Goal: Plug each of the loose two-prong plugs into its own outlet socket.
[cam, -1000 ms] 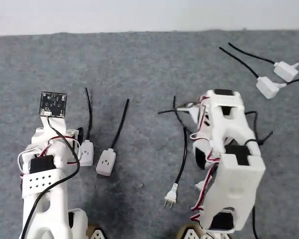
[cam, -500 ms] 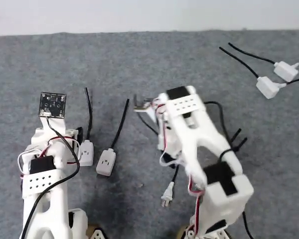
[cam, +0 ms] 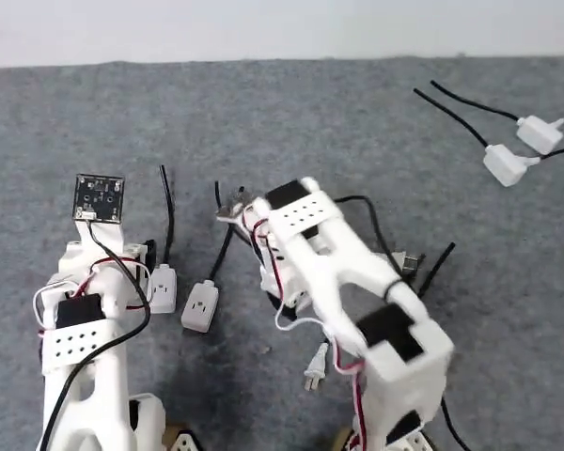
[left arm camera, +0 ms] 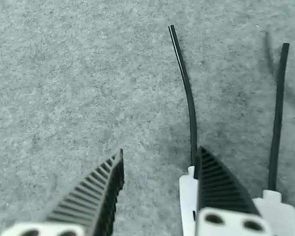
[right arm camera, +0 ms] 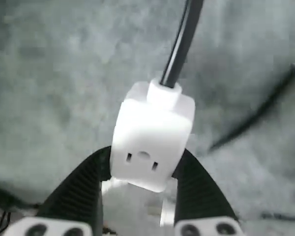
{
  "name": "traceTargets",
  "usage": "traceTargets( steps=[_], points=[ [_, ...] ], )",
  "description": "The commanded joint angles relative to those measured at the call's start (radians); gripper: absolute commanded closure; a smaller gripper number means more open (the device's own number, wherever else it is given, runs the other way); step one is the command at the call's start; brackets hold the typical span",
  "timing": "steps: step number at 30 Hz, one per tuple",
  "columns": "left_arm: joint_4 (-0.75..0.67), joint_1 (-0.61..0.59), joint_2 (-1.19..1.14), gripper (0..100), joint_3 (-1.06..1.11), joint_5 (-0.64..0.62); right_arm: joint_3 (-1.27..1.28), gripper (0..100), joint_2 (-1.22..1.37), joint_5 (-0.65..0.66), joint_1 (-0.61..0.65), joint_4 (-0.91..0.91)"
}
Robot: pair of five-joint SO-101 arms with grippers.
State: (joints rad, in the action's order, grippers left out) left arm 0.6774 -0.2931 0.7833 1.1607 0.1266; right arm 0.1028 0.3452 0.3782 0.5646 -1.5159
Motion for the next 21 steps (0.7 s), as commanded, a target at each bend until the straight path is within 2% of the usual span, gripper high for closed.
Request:
traceTargets(
  steps=[1,5,8,11,16,18,21],
  points=[
    [-0.023,-0.005,0.006,79,-0.007,-0.005,-0.018,99.1,0.074,-0.012,0.004,0.088],
    [-0.023,-0.005,0.006,81,-0.007,-0.005,-0.018,98.6,0.113,-0.081,0.010,0.119],
    [-0.023,-0.005,0.006,80,-0.007,-0.005,-0.028,95.3,0.107,-0.080,0.019,0.105],
    [-0.023,-0.005,0.006,80,-0.007,-0.005,-0.075,81.0,0.094,-0.080,0.015,0.030],
    [-0.023,-0.005,0.006,80,-0.007,-0.005,-0.296,53.7,0.028,-0.020,-0.058,-0.274],
    [-0.023,-0.005,0.006,80,-0.007,-0.005,-0.330,49.0,-0.027,-0.008,-0.128,-0.285],
    [-0.023,-0.005,0.006,80,-0.007,-0.005,-0.325,48.4,-0.111,0.002,-0.249,-0.283]
  ],
)
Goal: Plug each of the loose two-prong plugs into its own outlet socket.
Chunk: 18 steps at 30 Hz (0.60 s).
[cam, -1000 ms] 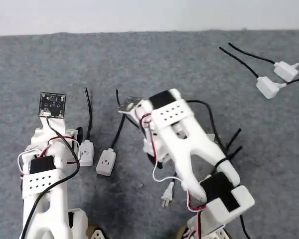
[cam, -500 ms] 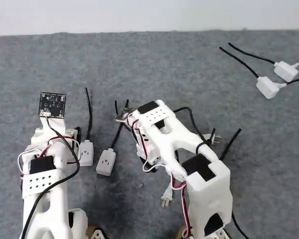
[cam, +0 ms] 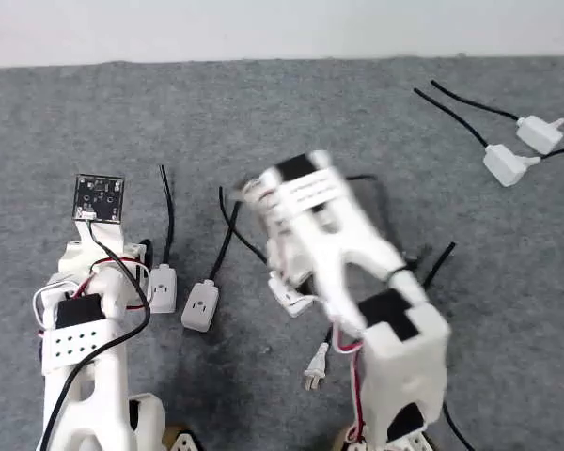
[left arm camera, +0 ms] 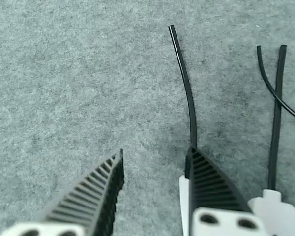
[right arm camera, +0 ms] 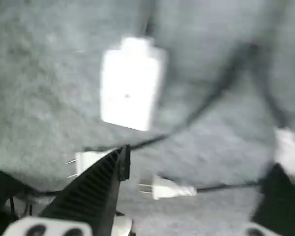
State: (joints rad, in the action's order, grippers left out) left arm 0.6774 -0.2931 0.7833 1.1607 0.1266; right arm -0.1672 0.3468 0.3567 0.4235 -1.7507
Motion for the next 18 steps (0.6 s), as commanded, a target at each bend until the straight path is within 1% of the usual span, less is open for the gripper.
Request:
traceTargets(
  steps=[1,4,8,10,12,15,18],
  points=[
    [-0.023,-0.005,0.006,80,-0.007,-0.005,-0.044,48.4,-0.136,0.040,-0.150,-0.048],
    [-0.023,-0.005,0.006,80,-0.007,-0.005,0.005,48.2,-0.174,0.124,-0.271,-0.047],
    [-0.023,-0.003,0.006,80,-0.007,-0.005,0.084,48.2,-0.154,0.232,-0.406,-0.041],
    [-0.023,-0.003,0.006,80,-0.007,-0.005,0.118,48.2,-0.120,0.288,-0.460,-0.005],
    [-0.023,-0.003,0.006,80,-0.007,-0.005,0.138,48.2,-0.065,0.341,-0.506,0.071],
    [-0.023,-0.003,0.006,80,-0.007,-0.005,0.140,48.2,0.056,0.414,-0.536,0.173],
    [-0.023,-0.003,0.006,80,-0.007,-0.005,0.098,48.2,0.177,0.468,-0.506,0.188]
  ],
)
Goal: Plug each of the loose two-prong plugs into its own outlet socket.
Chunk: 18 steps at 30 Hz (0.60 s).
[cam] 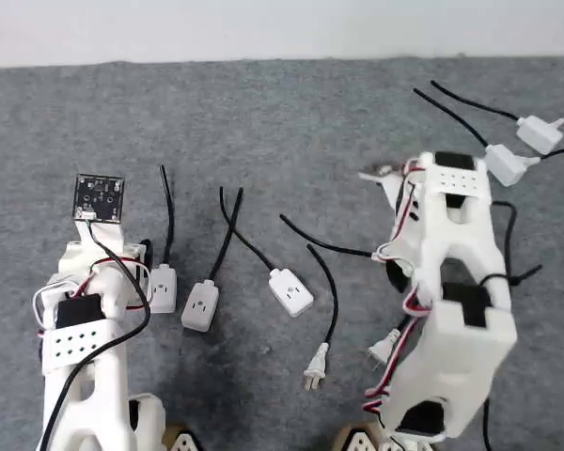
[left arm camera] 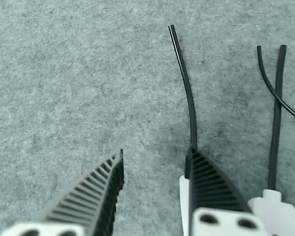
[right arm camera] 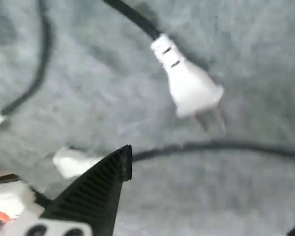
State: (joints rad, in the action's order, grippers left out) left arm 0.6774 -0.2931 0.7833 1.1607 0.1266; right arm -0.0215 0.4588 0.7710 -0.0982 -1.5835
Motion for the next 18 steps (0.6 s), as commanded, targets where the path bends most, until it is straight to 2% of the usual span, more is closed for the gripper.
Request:
traceTargets(
  steps=[1,7,12,15,18],
  points=[
    [-0.023,-0.003,0.006,80,-0.007,-0.005,-0.068,48.2,0.104,0.054,0.030,0.019],
    [-0.025,-0.003,0.006,80,-0.007,-0.005,-0.204,48.3,0.278,0.052,0.119,-0.047],
    [-0.025,-0.003,0.006,80,-0.007,-0.005,-0.324,50.0,0.355,0.035,0.134,-0.133],
    [-0.025,-0.002,0.006,80,-0.007,-0.005,-0.373,59.6,0.375,0.015,0.134,-0.137],
    [-0.025,0.000,0.006,80,-0.007,-0.005,-0.390,75.8,0.386,0.015,0.151,-0.137]
  ],
)
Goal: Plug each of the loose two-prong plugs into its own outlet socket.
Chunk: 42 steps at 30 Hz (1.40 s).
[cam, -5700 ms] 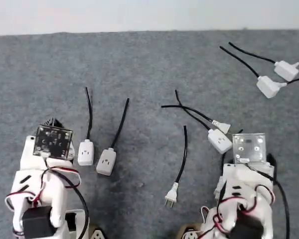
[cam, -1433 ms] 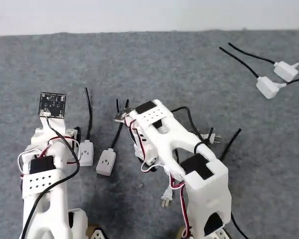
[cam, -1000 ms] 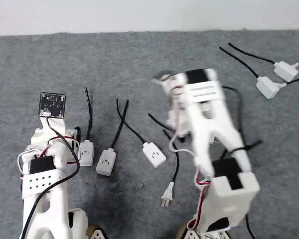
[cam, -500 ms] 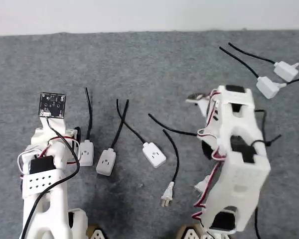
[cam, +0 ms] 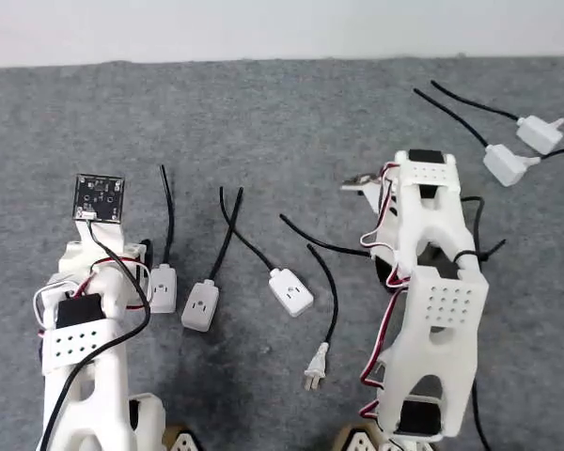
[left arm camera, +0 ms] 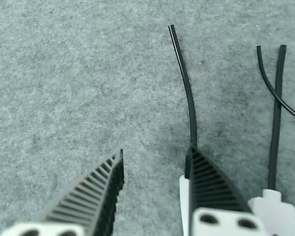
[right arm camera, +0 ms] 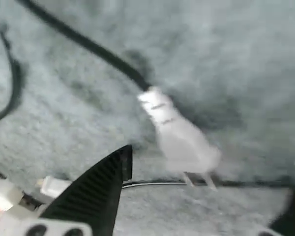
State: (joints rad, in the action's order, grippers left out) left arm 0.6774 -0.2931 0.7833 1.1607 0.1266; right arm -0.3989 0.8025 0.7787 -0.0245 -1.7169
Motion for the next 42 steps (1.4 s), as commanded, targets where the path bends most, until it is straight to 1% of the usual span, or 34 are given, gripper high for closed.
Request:
traceTargets(
  steps=[1,3,4,6,9,12,16,25,35,39,42],
  points=[
    [-0.025,-0.002,0.006,80,-0.007,-0.005,-0.009,82.4,0.042,0.006,0.084,-0.004],
    [-0.025,-0.002,0.006,80,-0.007,-0.005,-0.009,96.2,0.042,-0.026,0.090,-0.001],
    [-0.025,-0.002,0.006,80,-0.007,-0.005,-0.012,99.8,0.042,-0.058,0.091,0.008],
    [-0.025,-0.002,0.006,80,-0.007,-0.005,-0.012,95.1,0.041,-0.095,0.091,0.010],
    [-0.025,-0.002,0.006,81,-0.007,-0.005,-0.012,99.5,0.039,-0.104,0.094,0.018],
    [-0.025,-0.002,0.006,81,-0.001,-0.005,-0.009,99.0,0.041,-0.107,0.094,0.031],
    [-0.061,-0.002,0.006,81,0.016,-0.005,-0.006,98.9,0.042,-0.107,0.102,0.039],
    [-0.064,0.000,0.006,81,0.019,-0.005,-0.029,98.9,0.008,-0.109,0.139,0.025],
    [-0.066,0.002,0.006,81,0.019,-0.005,-0.035,98.9,-0.237,-0.110,0.139,-0.064],
    [-0.066,0.003,0.006,81,0.021,-0.005,-0.034,98.9,-0.358,-0.157,0.139,-0.073],
    [-0.066,0.003,0.005,81,0.021,-0.005,-0.031,98.9,-0.430,-0.166,0.159,-0.073]
  ],
)
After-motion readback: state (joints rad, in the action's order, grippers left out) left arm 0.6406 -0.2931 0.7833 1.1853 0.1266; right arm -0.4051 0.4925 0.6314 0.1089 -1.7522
